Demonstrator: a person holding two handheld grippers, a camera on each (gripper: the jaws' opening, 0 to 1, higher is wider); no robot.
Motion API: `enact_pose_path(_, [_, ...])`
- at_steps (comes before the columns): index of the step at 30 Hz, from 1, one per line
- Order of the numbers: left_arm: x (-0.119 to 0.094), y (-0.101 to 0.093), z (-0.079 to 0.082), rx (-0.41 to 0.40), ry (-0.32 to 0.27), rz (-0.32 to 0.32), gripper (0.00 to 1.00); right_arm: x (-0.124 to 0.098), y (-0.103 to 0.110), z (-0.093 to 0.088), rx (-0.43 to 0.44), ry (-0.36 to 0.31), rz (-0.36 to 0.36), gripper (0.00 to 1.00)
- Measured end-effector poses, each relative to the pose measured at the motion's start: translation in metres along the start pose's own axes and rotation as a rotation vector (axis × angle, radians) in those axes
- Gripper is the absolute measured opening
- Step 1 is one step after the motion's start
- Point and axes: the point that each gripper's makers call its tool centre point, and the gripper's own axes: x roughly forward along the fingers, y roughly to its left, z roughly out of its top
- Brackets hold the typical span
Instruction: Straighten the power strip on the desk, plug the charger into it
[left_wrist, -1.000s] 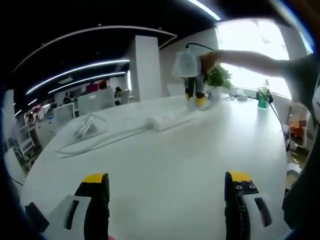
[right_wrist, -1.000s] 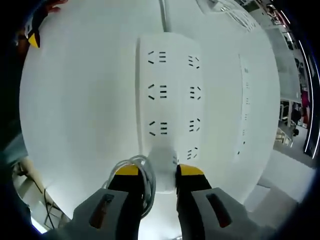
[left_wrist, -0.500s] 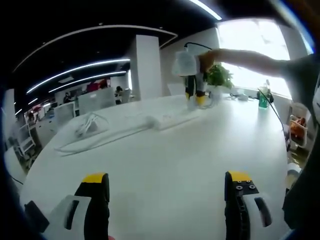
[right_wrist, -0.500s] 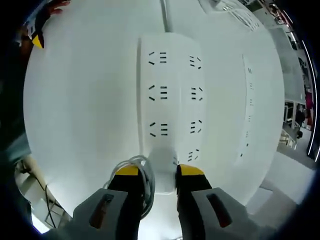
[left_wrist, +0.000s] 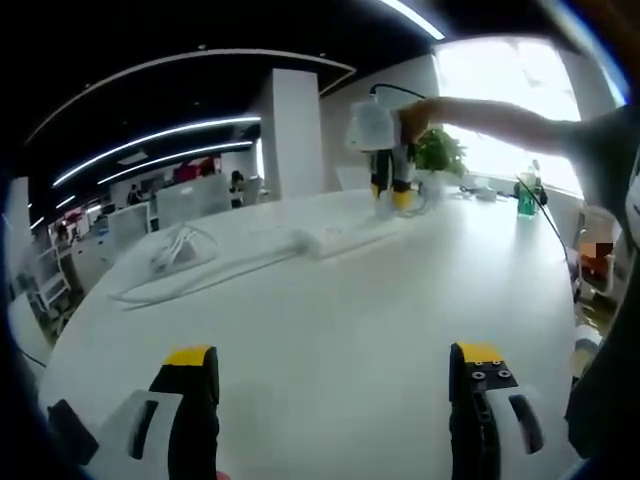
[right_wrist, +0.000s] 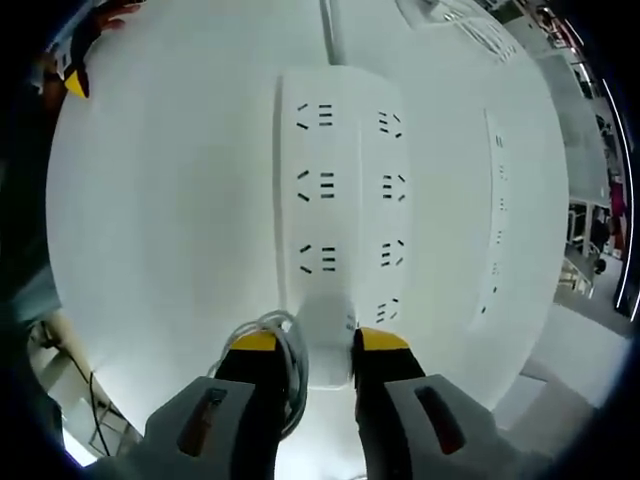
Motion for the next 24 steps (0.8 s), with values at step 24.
enact_pose_path(24, [-0.0053,0.0053,0.0001,0.000,-0.001,0.011,0.99,0.0032,0.0078,0.0028,-0.028,-0.028,0.032,0.40])
